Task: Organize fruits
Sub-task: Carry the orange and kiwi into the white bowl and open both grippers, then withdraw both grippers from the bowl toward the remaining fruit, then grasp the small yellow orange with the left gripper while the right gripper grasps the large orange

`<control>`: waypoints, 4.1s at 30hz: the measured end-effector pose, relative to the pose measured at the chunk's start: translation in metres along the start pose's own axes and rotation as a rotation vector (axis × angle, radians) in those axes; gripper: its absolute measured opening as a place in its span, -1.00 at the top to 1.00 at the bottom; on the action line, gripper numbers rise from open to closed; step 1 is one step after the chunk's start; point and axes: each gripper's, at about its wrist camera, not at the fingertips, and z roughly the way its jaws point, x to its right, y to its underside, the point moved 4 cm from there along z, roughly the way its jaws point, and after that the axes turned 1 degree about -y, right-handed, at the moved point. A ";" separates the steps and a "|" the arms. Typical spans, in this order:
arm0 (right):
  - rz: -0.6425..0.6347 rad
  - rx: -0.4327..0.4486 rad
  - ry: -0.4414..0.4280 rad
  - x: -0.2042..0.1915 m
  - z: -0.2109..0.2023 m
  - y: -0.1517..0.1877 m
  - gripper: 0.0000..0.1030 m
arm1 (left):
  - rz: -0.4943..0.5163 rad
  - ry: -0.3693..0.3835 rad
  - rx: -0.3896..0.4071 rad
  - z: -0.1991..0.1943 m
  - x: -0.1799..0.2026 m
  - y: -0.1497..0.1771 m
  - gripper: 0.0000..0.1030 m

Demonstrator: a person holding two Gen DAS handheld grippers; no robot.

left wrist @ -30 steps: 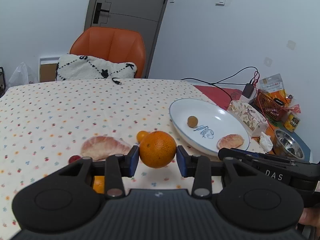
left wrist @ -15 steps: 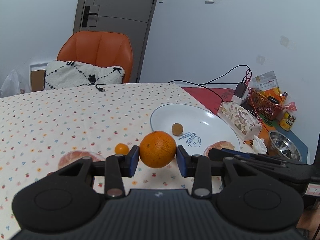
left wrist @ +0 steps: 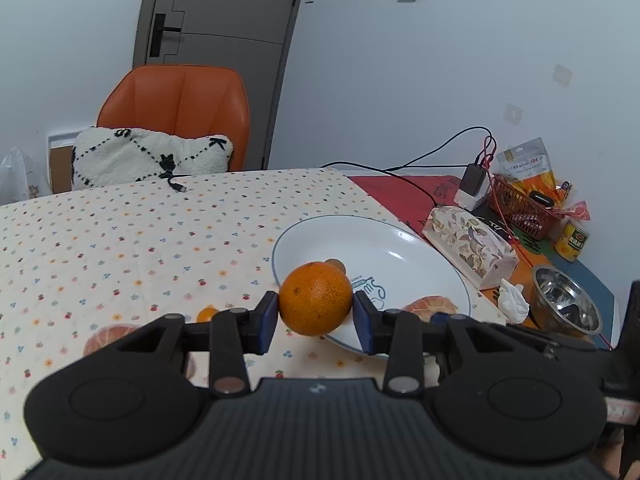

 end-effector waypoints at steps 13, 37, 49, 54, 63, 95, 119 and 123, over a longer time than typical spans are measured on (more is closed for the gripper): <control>0.029 0.016 0.017 0.010 -0.021 0.005 0.03 | 0.027 0.022 0.008 0.018 0.017 -0.012 0.25; 0.051 0.055 0.052 0.010 -0.032 0.004 -0.50 | -0.001 -0.098 -0.021 0.001 -0.020 -0.001 -0.82; 0.032 0.068 0.087 -0.003 -0.042 0.002 -1.00 | -0.041 -0.145 -0.033 -0.024 -0.043 0.008 -0.82; 0.033 0.071 0.103 -0.007 -0.044 0.002 -1.00 | -0.068 -0.151 -0.049 -0.034 -0.052 0.012 -0.82; -0.005 0.066 0.083 -0.025 -0.046 0.005 -1.00 | -0.085 -0.151 -0.031 -0.057 -0.060 0.021 -0.92; -0.046 -0.035 -0.069 -0.067 -0.039 0.022 -1.00 | -0.205 -0.179 -0.031 -0.102 -0.105 0.069 -1.00; -0.091 -0.109 -0.126 -0.096 -0.009 0.038 -0.99 | -0.189 -0.176 -0.082 -0.066 -0.113 0.090 -0.07; -0.101 -0.119 -0.133 -0.101 -0.003 0.039 -0.98 | -0.191 -0.153 -0.089 -0.063 -0.115 0.091 0.53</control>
